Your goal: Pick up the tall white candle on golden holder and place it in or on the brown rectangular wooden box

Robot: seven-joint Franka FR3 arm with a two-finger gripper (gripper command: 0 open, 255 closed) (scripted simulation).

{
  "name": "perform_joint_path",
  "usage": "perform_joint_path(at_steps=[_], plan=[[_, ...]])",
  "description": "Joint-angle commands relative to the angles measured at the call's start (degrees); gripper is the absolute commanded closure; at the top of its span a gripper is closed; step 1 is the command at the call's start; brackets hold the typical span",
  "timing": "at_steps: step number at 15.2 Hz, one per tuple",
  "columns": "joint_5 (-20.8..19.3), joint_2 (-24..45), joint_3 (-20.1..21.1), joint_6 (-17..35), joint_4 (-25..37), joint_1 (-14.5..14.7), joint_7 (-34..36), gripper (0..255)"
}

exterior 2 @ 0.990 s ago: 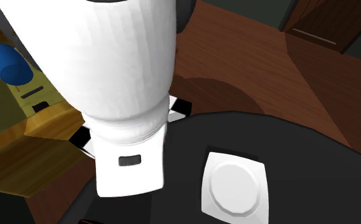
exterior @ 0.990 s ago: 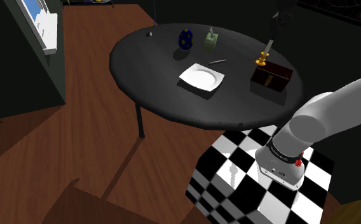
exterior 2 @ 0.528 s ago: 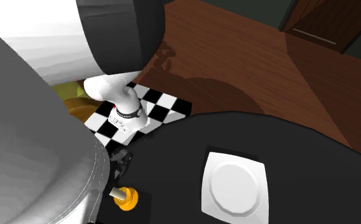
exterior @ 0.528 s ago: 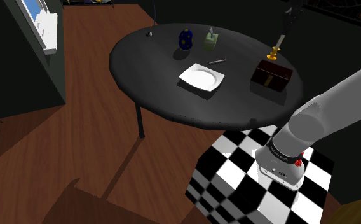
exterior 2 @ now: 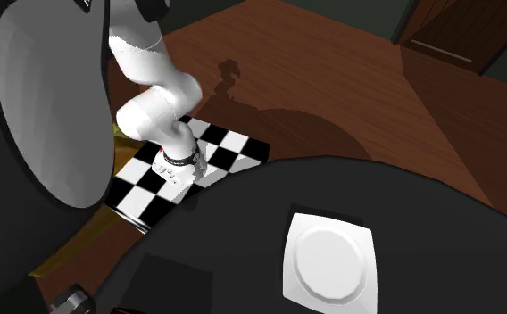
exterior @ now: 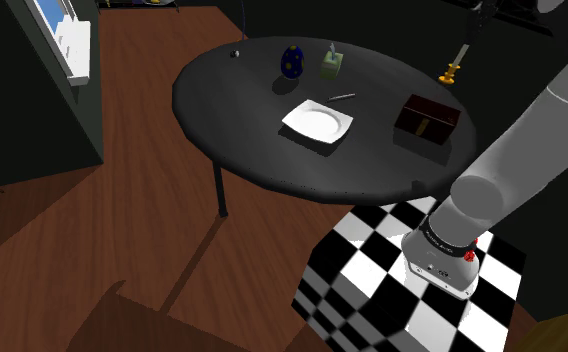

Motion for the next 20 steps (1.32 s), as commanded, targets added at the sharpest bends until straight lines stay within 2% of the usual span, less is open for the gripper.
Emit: perform_joint_path(at_steps=[1,3,20], plan=[[3.2,5.5,-1.9,-1.2,5.7,-2.3,-4.2,255],[6.6,11.0,-3.2,-2.9,11.9,-5.9,-8.4,255],[4.2,7.1,-2.4,11.3,-5.4,-3.5,-5.5,255]])
